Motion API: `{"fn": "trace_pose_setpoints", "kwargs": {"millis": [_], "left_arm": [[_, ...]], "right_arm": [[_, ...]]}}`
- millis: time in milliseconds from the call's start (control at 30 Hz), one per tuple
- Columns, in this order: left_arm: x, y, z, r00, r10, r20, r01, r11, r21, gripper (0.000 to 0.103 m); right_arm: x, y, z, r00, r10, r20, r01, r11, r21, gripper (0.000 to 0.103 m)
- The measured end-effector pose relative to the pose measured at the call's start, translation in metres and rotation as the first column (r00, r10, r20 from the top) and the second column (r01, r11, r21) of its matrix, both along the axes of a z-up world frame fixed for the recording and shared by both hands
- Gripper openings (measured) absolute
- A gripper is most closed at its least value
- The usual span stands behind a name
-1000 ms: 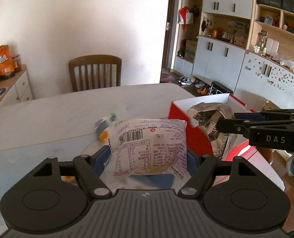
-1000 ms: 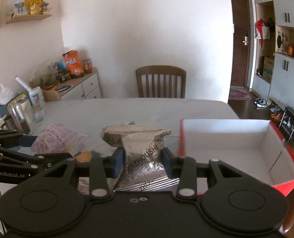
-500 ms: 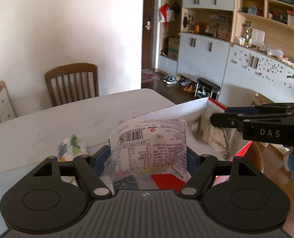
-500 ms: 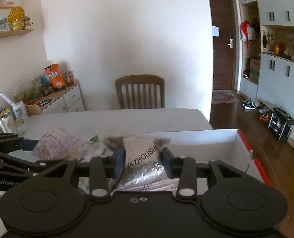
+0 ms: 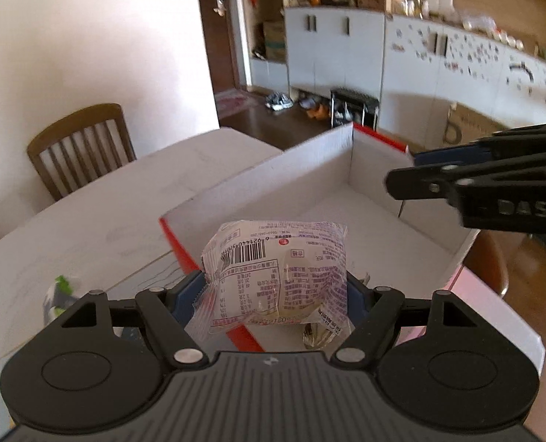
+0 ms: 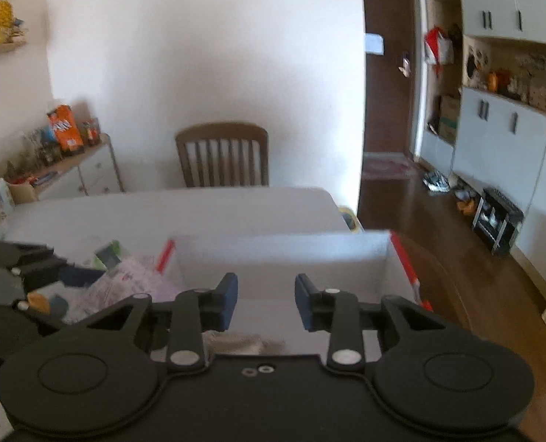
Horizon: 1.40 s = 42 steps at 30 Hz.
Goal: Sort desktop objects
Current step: 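Carry both held bags over the open red box, then open the right tool over the box while left tool releases the bread bag, then move both empty tools back over the table items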
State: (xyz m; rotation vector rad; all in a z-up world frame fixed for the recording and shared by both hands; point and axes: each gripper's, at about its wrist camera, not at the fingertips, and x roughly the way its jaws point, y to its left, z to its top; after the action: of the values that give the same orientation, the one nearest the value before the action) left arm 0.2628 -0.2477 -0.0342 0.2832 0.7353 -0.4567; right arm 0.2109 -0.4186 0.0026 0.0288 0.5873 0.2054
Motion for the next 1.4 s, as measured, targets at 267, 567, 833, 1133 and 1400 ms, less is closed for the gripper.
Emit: {"fn": "trace_pose_setpoints", "kwargs": {"millis": [267, 567, 833, 1133, 1400], "left_arm": [[0.027, -0.027, -0.020, 0.994, -0.070, -0.084, 0.074, 0.996, 0.051, 0.077], [0.046, -0.037, -0.036, 0.970, -0.115, -0.213, 0.126, 0.991, 0.036, 0.078], [0.046, -0.034, -0.036, 0.960, -0.143, -0.243, 0.143, 0.990, -0.018, 0.089], [0.038, -0.022, -0.023, 0.973, -0.105, -0.204, 0.088, 0.992, -0.092, 0.089], [0.007, -0.006, -0.001, 0.989, -0.066, -0.134, 0.041, 0.984, -0.176, 0.089]], "right_arm": [[-0.001, -0.018, -0.019, 0.998, -0.040, -0.057, 0.041, 0.999, 0.017, 0.035], [0.003, -0.025, -0.028, 0.994, -0.063, -0.087, 0.066, 0.998, 0.024, 0.038], [0.003, -0.026, -0.029, 0.993, -0.069, -0.094, 0.072, 0.997, 0.038, 0.042], [-0.001, -0.028, -0.024, 0.995, -0.060, -0.081, 0.064, 0.997, 0.042, 0.044], [-0.007, -0.020, -0.016, 0.997, -0.026, -0.071, 0.029, 0.999, 0.040, 0.045]]}}
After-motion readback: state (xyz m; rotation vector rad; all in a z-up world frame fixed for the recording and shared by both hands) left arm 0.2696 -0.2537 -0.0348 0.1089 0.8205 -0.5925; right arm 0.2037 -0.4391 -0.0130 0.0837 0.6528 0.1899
